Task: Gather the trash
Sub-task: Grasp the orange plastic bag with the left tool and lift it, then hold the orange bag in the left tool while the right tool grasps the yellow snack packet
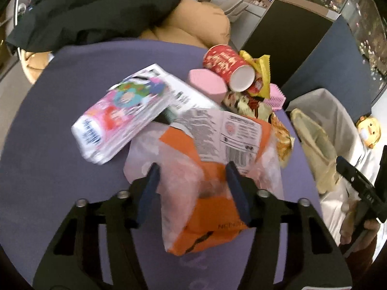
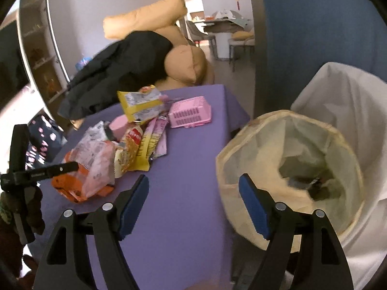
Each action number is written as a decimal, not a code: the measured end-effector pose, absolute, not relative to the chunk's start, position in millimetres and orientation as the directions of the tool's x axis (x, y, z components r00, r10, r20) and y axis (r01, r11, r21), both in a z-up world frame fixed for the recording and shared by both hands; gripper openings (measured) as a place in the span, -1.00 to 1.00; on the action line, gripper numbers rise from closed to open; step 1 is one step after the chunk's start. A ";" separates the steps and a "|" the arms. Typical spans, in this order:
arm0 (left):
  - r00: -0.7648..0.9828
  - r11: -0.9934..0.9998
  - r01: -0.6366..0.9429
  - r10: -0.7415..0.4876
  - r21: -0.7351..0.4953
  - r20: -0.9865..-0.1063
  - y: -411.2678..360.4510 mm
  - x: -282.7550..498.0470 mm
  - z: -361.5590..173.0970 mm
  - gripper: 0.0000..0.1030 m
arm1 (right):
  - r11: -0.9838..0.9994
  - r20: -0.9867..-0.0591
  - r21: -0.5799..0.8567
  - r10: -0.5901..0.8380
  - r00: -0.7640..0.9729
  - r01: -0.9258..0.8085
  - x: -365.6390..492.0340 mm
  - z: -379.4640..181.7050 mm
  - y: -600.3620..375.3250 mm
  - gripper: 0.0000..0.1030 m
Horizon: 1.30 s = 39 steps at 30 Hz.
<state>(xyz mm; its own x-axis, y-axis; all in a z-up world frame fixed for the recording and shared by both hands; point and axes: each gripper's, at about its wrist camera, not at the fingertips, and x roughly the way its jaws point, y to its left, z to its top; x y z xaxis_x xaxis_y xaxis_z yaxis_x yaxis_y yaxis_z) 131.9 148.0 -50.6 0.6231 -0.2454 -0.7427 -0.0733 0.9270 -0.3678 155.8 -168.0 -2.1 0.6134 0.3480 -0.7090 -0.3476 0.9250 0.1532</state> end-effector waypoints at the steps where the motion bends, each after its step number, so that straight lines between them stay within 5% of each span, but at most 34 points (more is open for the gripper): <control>1: 0.629 0.929 -0.067 -0.243 -0.364 -0.738 145.2 135.7 -49.4 -0.28 | 0.923 -0.715 0.156 0.351 0.604 -0.353 156.6 -2.2 -169.2 0.41; 4: 0.648 0.933 -0.028 -0.257 -0.359 -0.717 133.9 147.7 -43.2 -0.49 | 0.928 -0.732 0.137 0.331 0.595 -0.348 157.3 -4.2 -170.3 0.41; 16: 0.736 0.914 0.075 -0.321 -0.399 -0.596 152.7 153.7 21.7 -0.51 | 0.912 -0.713 0.039 0.311 0.629 -0.408 173.6 40.2 -143.8 0.41; 30: 0.788 0.892 -0.114 -0.187 -0.437 -0.587 194.5 169.8 15.3 -0.51 | 0.854 -0.686 0.147 0.452 0.570 -0.499 245.5 39.9 -101.8 0.41; 36: 0.810 0.894 -0.150 -0.133 -0.421 -0.572 213.0 155.2 11.3 -0.51 | 0.813 -0.698 0.052 0.445 0.561 -0.580 264.6 19.6 -33.6 0.26; 39: 0.815 0.884 -0.187 -0.103 -0.427 -0.570 226.1 143.7 8.2 -0.51 | 0.817 -0.711 0.000 0.405 0.575 -0.576 274.3 3.8 -9.8 -0.04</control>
